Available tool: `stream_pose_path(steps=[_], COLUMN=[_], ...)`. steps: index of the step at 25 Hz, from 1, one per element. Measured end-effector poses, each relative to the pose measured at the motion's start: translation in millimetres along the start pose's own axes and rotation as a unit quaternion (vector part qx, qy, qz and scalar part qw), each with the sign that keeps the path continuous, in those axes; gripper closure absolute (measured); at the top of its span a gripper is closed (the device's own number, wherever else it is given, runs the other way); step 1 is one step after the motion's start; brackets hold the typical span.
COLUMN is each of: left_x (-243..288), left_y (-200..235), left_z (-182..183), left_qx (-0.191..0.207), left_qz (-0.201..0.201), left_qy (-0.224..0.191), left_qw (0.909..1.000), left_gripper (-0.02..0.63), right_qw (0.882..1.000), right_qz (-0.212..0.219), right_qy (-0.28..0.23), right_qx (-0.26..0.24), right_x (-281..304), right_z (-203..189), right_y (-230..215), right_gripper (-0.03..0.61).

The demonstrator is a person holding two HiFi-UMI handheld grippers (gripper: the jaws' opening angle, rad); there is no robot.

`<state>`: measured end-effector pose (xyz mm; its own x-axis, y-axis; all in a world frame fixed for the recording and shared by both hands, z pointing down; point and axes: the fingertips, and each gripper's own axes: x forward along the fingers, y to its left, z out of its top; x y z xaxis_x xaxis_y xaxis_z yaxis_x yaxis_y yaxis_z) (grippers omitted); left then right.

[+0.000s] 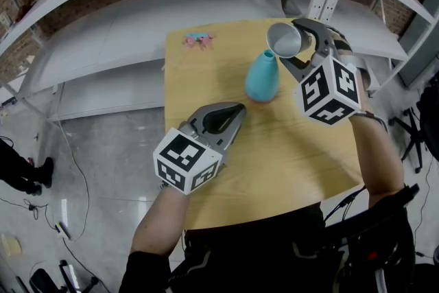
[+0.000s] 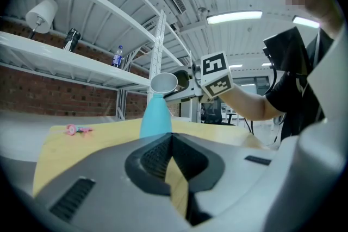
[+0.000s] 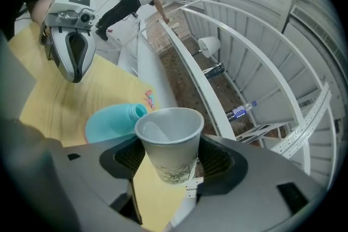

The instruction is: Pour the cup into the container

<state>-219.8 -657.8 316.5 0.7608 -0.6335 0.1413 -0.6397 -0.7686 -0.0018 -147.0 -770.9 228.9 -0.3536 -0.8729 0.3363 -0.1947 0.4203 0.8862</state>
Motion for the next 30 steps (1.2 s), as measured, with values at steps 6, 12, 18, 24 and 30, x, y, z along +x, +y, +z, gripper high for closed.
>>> stream_pose_path(steps=[6,12,18,24,30], left_x=[0.0,-0.1,-0.7,-0.9,-0.8], left_y=[0.5,0.6,0.4,0.1,-0.9], left_z=[-0.8,-0.1,-0.7,0.9,0.2], left_qx=[0.0,-0.001,0.0,0.0,0.001], left_qz=[0.001,0.0,0.0,-0.001,-0.003], left_qy=[0.0,0.0,0.0,0.0,0.0], left_qw=[1.0,1.0,1.0,1.0,1.0], left_gripper=[0.62,0.621,0.621,0.621,0.621], right_qw=[1.0,0.999,0.999,0.999,0.999], right_qz=[-0.009,-0.018,-0.021,-0.02,-0.024], right_qy=[0.0,0.006,0.007,0.005,0.004], right_qx=[-0.018,-0.033,-0.037,-0.042,-0.045], right_x=[0.4,1.7,1.4,0.1,0.5], right_z=[4.0,4.1,4.7,7.7,10.1], right_y=[-0.4,-1.9,-2.6,-5.1,-5.4], right_gripper=[0.27,0.27,0.27,0.27,0.27])
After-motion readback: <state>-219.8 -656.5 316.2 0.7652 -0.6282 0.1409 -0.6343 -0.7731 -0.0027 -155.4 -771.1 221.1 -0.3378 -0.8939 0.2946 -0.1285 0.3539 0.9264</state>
